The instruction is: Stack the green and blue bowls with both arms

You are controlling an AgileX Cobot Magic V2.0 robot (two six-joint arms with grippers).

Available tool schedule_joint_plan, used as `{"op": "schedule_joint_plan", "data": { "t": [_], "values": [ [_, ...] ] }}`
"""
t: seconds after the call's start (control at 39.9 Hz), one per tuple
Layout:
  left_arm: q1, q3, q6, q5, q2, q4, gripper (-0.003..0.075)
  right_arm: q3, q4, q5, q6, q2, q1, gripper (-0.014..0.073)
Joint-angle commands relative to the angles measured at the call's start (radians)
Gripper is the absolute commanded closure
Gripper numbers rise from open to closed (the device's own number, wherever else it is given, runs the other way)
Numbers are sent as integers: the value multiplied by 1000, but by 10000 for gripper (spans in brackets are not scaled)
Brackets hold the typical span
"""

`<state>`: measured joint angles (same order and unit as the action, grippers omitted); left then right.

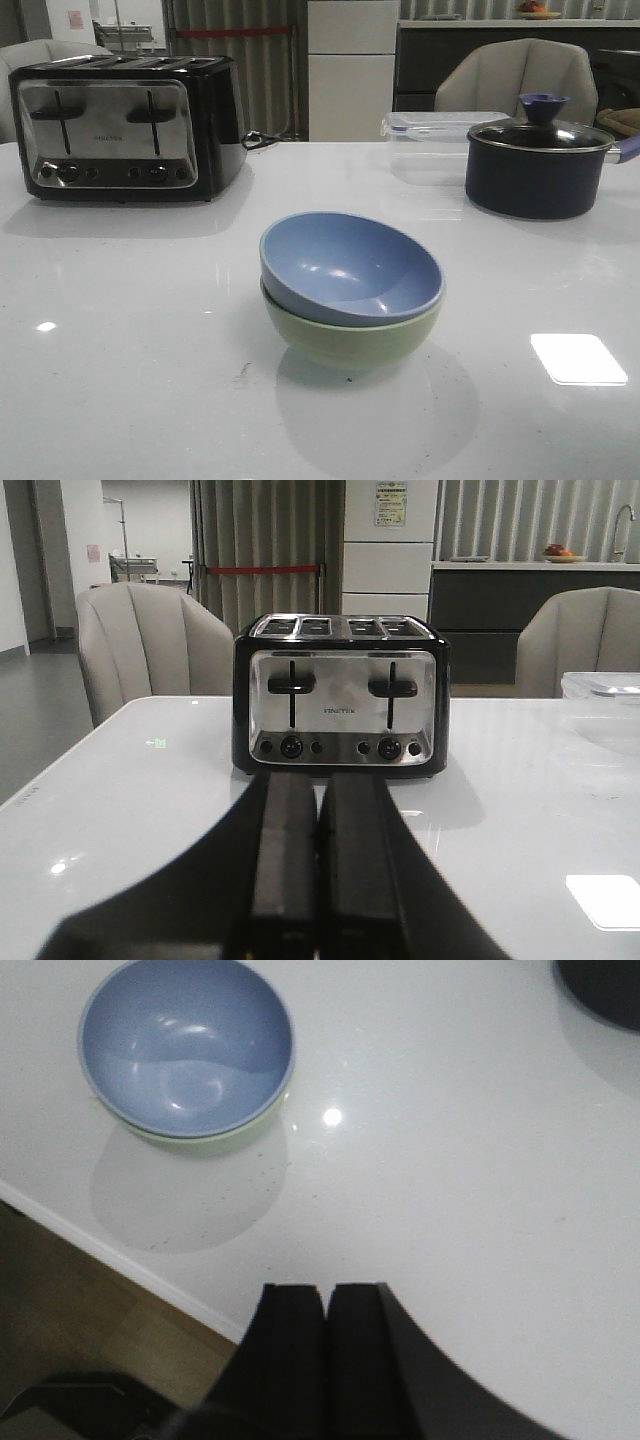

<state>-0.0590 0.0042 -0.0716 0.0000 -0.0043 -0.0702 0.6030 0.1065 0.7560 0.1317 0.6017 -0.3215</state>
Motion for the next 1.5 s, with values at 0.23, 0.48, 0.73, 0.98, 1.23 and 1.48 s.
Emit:
{"op": "schedule_joint_plan", "data": {
  "t": [0.23,0.48,0.73,0.98,1.23,1.48],
  "values": [
    [0,3,12,-85,-20,-11,627,-264,-22,-354,5,-369,307,538],
    [0,3,12,-85,-20,-11,627,-528,-22,-624,5,-590,400,538],
    [0,3,12,-85,-20,-11,627,-627,-21,-767,5,-632,398,538],
    [0,3,12,-85,-20,-11,627,-627,-21,-787,5,-632,398,538],
    [0,3,12,-85,-20,-11,627,-627,-21,-787,5,-632,398,538],
    [0,3,12,-85,-20,-11,627,-627,-21,-787,5,-632,398,538]
  ]
}}
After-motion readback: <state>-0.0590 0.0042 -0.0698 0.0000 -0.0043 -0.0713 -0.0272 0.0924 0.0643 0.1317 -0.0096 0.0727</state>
